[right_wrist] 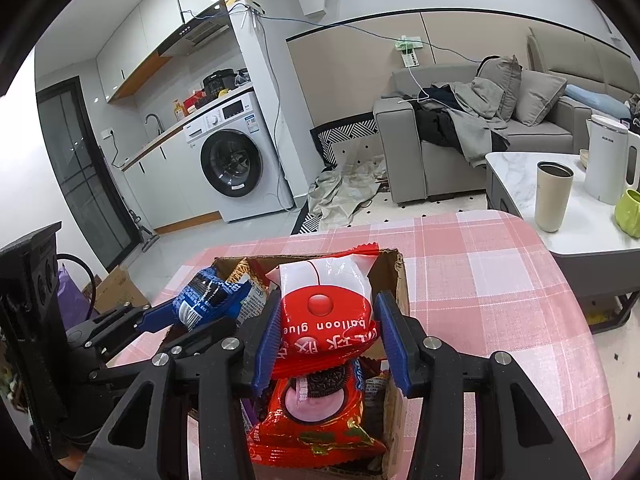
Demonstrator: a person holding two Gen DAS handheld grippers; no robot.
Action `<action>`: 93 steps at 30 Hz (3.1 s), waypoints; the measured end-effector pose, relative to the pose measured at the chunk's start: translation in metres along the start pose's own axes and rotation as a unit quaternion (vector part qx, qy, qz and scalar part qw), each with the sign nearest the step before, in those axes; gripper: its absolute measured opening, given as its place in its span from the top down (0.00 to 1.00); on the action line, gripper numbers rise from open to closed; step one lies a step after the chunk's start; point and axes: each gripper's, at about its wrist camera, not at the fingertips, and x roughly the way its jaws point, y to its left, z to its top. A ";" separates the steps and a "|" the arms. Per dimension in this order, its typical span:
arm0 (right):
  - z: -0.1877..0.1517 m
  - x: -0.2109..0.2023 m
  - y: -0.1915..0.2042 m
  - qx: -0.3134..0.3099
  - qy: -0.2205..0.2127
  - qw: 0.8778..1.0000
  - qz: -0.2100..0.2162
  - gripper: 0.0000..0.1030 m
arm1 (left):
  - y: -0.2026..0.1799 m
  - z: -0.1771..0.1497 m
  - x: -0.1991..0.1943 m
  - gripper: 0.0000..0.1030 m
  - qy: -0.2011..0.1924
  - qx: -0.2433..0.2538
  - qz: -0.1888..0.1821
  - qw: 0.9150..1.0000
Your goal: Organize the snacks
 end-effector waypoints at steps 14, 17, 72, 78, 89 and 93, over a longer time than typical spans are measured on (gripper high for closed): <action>-0.009 -0.039 0.006 -0.026 -0.026 0.999 0.004 0.00 | 0.003 -0.023 -0.056 0.00 -0.067 -0.009 -0.001 0.998; -0.016 -0.053 0.006 -0.034 -0.036 0.999 0.007 0.00 | 0.006 -0.034 -0.074 0.00 -0.076 -0.017 -0.002 0.997; -0.129 -0.117 0.008 -0.091 -0.127 0.988 0.008 0.00 | 0.027 -0.175 -0.151 0.00 -0.109 -0.046 0.043 0.992; -0.129 -0.117 0.007 -0.094 -0.126 0.987 0.008 0.00 | 0.027 -0.175 -0.152 0.00 -0.110 -0.044 0.043 0.992; -0.129 -0.116 0.007 -0.093 -0.126 0.988 0.008 0.00 | 0.027 -0.176 -0.154 0.00 -0.110 -0.047 0.045 0.992; -0.129 -0.116 0.007 -0.094 -0.126 0.988 0.008 0.00 | 0.026 -0.176 -0.154 0.00 -0.111 -0.047 0.046 0.992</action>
